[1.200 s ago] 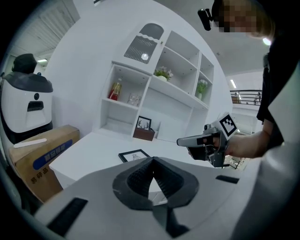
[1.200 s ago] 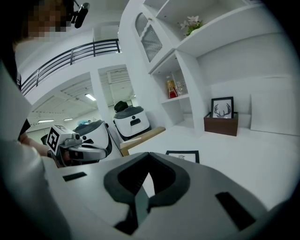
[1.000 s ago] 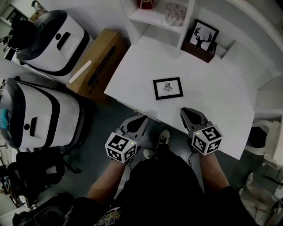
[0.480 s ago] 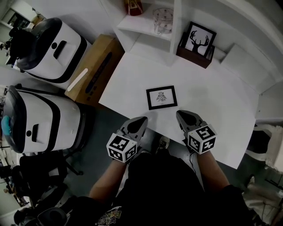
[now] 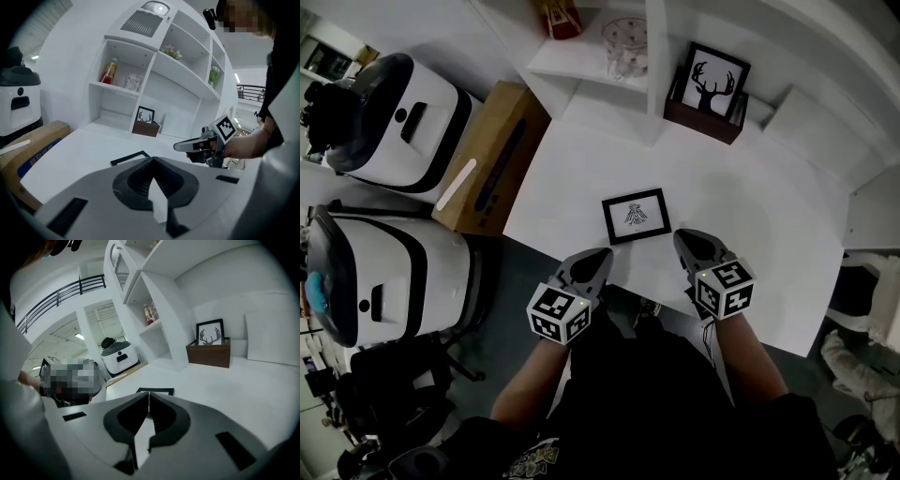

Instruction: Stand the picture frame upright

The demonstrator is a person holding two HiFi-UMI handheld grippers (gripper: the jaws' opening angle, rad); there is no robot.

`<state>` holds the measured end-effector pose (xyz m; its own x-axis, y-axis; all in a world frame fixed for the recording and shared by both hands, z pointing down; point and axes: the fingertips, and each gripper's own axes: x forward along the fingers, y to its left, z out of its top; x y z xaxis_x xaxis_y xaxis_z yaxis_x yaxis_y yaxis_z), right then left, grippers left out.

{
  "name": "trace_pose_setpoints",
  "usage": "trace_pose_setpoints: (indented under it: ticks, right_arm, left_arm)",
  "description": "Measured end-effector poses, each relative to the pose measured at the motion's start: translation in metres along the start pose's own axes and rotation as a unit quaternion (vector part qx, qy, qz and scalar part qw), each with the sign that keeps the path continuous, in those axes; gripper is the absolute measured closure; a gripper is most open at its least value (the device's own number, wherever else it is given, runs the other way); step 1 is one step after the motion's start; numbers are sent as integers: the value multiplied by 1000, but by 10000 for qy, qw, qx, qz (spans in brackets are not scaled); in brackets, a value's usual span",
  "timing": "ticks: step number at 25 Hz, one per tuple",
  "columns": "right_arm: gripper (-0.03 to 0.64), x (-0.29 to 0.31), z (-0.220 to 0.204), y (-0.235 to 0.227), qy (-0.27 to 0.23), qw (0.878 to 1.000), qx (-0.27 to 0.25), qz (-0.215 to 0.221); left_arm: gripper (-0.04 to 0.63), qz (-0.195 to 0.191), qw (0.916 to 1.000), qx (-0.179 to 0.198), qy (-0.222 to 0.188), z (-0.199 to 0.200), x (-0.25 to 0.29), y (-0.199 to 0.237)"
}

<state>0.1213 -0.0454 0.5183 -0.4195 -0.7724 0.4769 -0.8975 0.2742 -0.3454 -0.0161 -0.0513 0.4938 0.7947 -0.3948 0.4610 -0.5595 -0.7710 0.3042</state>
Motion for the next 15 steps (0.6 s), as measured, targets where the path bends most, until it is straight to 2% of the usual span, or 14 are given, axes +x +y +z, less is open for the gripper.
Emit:
trace_pose_setpoints:
  ticks: [10, 15]
  right_arm:
    - [612, 36, -11, -26, 343, 9969, 230, -673]
    - [611, 57, -23, -35, 625, 9937, 347, -868]
  left_arm:
    - [591, -252, 9993, -104, 240, -6, 19, 43]
    - [591, -377, 9984, -115, 411, -13, 26, 55]
